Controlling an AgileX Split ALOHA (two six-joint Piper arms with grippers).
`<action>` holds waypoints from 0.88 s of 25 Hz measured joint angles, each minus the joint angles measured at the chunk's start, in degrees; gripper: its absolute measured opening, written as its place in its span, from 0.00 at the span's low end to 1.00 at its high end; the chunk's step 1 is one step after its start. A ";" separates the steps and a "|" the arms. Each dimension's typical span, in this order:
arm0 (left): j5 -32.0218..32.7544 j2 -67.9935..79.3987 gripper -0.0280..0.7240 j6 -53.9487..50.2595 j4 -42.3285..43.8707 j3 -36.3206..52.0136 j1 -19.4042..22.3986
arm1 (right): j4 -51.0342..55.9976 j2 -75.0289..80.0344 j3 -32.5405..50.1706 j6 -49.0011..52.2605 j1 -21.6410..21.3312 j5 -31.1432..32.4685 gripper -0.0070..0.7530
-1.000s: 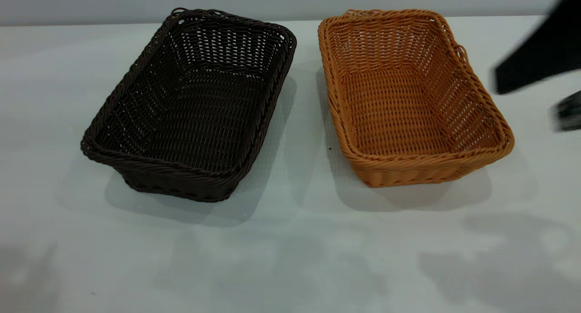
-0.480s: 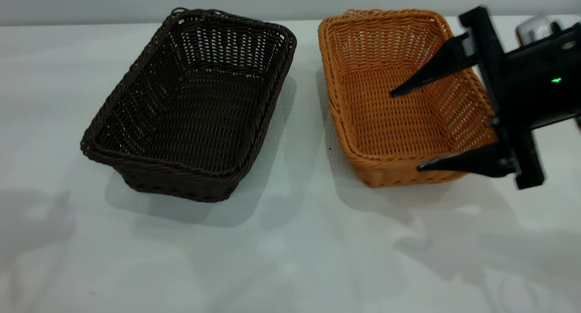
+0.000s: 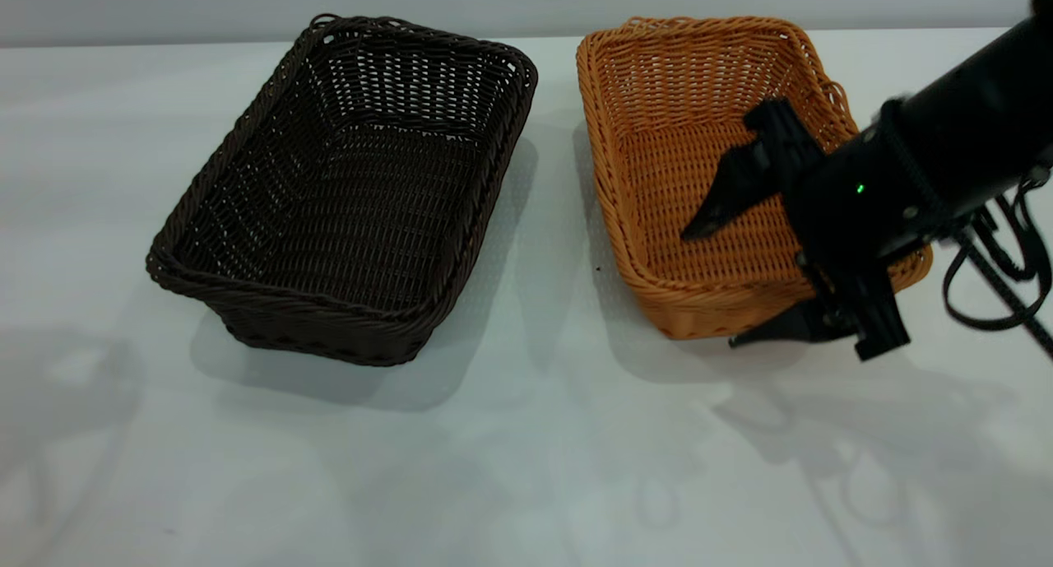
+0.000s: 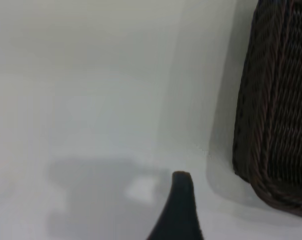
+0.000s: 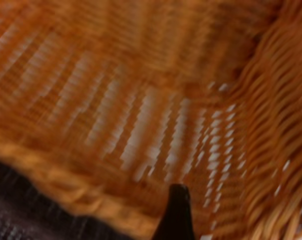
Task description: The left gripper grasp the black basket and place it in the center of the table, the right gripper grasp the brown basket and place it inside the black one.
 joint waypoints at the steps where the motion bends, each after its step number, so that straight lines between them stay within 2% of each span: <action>1: 0.00 0.39 0.82 0.00 0.00 -0.46 0.00 | 0.00 0.63 -0.35 0.74 0.20 -0.98 0.78; 8: 3.11 8.77 0.82 0.00 0.01 -7.17 -0.83 | 0.28 4.01 -3.14 2.37 0.25 -6.48 0.73; 14: 5.36 21.76 0.82 0.00 0.07 -18.86 -6.06 | 0.56 5.71 -3.37 2.37 0.25 -6.48 0.73; 22: 9.07 40.86 0.82 1.10 0.24 -35.64 -10.76 | 0.63 5.92 -3.37 2.37 0.25 -6.37 0.73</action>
